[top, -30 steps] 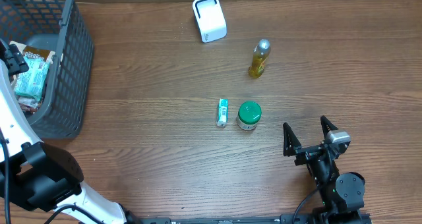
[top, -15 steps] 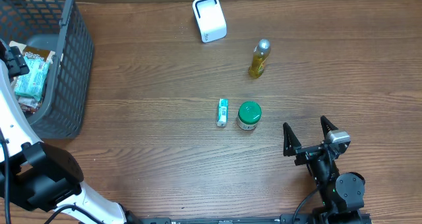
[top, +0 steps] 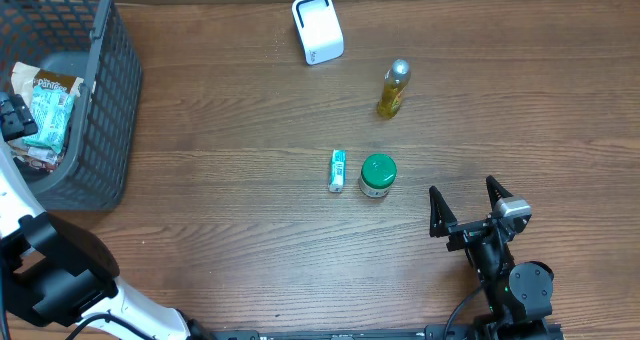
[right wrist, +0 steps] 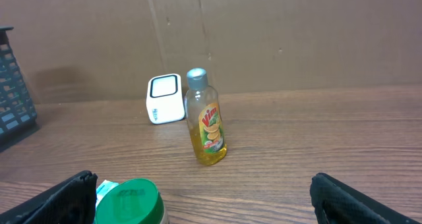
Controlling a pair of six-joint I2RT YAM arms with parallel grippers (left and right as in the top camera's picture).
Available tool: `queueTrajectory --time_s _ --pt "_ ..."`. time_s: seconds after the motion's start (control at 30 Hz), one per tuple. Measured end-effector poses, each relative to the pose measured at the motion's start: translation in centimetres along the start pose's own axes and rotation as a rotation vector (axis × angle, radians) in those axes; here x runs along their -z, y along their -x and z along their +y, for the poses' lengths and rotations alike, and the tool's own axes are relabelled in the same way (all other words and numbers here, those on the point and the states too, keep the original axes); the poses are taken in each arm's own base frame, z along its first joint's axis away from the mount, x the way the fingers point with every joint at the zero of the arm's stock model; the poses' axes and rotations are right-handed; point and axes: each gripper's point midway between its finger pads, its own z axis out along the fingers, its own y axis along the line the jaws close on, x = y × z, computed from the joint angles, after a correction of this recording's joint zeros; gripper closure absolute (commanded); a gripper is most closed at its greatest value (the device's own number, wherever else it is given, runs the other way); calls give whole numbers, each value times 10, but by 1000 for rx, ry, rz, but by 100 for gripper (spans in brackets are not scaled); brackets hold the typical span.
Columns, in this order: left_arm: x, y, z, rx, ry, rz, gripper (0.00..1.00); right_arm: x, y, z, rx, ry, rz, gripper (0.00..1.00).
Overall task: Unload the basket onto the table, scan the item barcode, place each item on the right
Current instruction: 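Grasp the PanTree wipes pack in the basket with left gripper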
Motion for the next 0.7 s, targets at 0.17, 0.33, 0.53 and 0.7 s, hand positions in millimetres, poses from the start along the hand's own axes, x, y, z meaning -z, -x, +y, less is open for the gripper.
queueTrajectory --time_s 0.17,0.33,0.53,0.7 --pt "-8 5 -13 -57 -97 -35 0 0 0 0 0 0 0 0" --pt "-6 20 -27 -98 -174 -108 0 0 0 0 0 0 0 0" --pt "-3 34 -35 -112 -222 -172 0 0 0 0 0 0 0 0" --pt "-16 33 -45 -146 -249 -158 0 0 0 0 0 0 0 0"
